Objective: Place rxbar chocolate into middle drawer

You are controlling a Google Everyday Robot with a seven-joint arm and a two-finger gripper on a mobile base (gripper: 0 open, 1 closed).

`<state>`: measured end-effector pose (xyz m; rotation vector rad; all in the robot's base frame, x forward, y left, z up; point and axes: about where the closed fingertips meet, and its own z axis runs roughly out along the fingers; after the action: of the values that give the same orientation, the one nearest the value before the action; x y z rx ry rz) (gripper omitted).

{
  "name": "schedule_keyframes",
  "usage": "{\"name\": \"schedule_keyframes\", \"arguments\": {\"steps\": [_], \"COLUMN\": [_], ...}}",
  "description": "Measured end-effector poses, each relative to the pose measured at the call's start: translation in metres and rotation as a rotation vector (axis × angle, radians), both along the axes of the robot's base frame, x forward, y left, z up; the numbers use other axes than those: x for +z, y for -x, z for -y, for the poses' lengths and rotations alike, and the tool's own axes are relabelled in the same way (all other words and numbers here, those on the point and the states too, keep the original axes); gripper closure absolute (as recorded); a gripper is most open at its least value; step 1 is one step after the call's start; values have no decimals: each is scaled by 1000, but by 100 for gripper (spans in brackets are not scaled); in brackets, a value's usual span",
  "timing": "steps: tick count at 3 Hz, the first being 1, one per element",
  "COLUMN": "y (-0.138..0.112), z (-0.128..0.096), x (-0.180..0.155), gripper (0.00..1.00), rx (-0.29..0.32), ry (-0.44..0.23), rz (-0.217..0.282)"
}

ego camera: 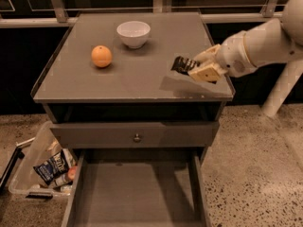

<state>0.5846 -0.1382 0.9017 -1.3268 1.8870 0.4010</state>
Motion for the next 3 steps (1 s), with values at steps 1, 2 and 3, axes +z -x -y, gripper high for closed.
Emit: {"name": "schedule_keyframes", "arguments": {"steps": [1,2,3], "y": [52,91,111], "z": [8,4,-4], "x": [-16,-43,-85], "gripper": [100,100,100], "rx": [-30,-35,-40], "ry": [6,19,31], "rz": [-7,-33,-77]}}
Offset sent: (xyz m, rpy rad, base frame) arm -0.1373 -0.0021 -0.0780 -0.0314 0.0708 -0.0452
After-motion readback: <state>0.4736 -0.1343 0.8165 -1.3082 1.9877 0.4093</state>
